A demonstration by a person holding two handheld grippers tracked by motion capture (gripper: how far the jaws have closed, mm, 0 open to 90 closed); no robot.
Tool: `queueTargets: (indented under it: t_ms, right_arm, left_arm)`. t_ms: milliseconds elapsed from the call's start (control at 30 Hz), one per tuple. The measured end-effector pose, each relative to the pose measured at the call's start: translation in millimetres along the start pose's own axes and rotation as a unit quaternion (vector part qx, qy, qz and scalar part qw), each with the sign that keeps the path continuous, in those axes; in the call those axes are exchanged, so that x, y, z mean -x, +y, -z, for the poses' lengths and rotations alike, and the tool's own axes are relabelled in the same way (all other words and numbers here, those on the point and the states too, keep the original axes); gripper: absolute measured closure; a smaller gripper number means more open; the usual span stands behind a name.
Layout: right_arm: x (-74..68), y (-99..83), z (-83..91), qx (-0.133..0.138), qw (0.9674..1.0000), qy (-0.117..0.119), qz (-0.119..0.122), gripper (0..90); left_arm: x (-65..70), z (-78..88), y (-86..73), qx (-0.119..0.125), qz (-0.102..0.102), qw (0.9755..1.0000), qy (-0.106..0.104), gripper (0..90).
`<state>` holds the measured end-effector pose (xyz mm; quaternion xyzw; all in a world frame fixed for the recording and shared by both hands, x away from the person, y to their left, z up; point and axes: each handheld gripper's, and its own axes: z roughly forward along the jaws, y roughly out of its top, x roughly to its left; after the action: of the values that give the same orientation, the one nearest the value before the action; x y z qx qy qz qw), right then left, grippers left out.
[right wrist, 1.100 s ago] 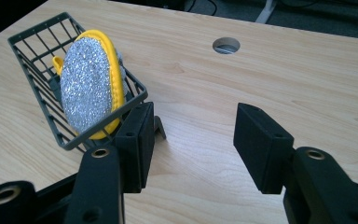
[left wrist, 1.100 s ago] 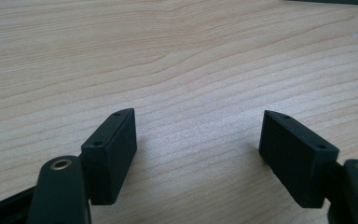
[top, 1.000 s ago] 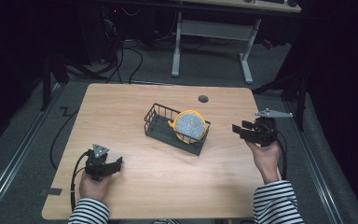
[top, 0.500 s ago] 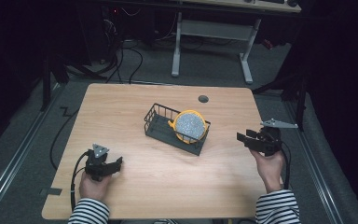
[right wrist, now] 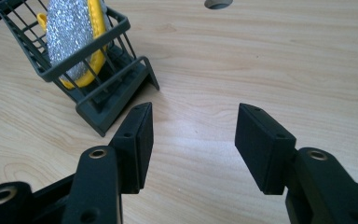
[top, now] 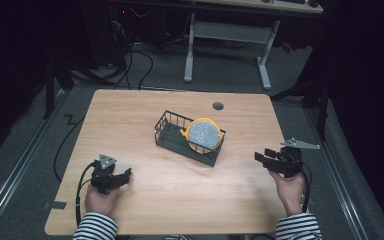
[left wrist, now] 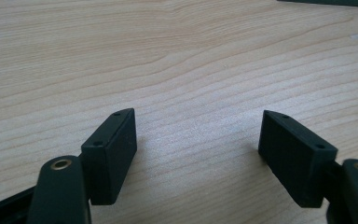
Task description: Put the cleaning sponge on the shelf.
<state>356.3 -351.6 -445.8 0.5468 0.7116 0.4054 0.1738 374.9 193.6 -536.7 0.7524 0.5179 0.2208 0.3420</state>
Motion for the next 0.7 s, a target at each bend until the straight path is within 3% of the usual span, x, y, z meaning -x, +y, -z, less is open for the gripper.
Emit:
queueTargets:
  t_ms: [367,700]
  right_arm:
    - [-2.0,-16.8,-8.0,-0.009,1.0000,0.001,-0.004,45.9]
    - [-2.0,-34.1,-23.5,-0.009,0.9998,-0.017,0.002,43.7]
  left_arm:
    - [0.0,0.0,0.0,0.000,0.000,1.0000,0.000,28.2]
    - [0.0,0.0,0.0,0.000,0.000,1.0000,0.000,28.3]
